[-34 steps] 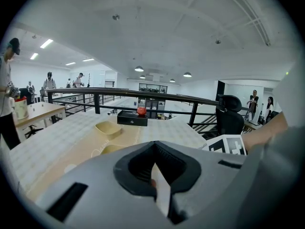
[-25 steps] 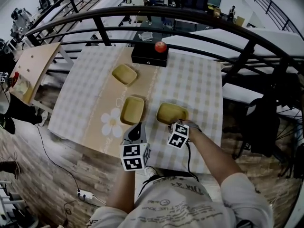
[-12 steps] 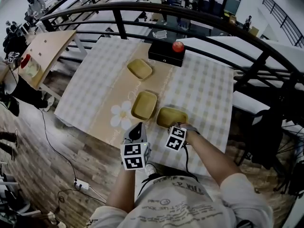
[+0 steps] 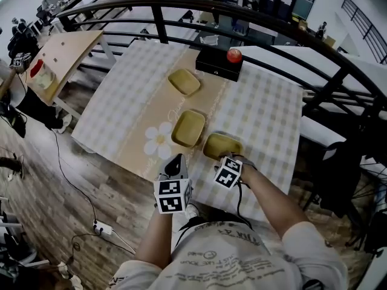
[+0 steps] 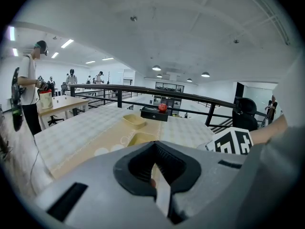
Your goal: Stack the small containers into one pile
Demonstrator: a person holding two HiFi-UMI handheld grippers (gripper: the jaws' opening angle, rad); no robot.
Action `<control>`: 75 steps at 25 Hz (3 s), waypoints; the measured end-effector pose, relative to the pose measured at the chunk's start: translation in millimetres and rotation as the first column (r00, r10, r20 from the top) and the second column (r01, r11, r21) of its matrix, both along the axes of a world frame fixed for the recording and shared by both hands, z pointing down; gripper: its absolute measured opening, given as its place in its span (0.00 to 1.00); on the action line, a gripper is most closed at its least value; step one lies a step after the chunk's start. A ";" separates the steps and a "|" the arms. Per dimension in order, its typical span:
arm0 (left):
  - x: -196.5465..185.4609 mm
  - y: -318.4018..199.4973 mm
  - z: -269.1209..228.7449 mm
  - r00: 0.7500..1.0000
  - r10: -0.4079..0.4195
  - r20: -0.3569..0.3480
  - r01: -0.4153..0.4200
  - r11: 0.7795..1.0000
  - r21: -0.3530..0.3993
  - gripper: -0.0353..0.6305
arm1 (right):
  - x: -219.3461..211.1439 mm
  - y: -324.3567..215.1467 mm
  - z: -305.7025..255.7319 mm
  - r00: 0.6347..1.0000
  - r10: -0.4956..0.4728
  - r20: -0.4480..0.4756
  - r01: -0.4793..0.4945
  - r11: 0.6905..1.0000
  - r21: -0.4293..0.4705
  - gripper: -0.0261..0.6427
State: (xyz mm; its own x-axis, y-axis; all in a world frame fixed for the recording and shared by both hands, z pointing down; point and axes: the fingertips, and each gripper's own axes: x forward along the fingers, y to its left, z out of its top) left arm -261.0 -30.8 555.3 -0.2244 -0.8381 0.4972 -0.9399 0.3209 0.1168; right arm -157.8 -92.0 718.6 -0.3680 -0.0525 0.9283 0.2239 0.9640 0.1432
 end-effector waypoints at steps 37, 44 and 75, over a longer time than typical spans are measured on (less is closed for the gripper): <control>30.7 -84.3 -34.9 0.971 0.201 0.128 -0.209 0.976 0.052 0.05 | 66.2 -95.1 -259.7 0.175 0.537 0.825 -0.614 0.715 -0.334 0.04; 10.3 -96.3 20.6 0.967 0.253 0.035 -0.246 0.960 -0.137 0.09 | 70.1 -104.6 -243.7 0.188 0.579 0.794 -0.627 0.692 -0.357 0.04; -18.6 -149.3 188.2 0.907 0.392 -0.155 -0.399 0.680 -0.615 0.12 | 99.1 -148.6 -180.8 0.213 0.683 0.699 -0.720 0.593 -0.361 0.04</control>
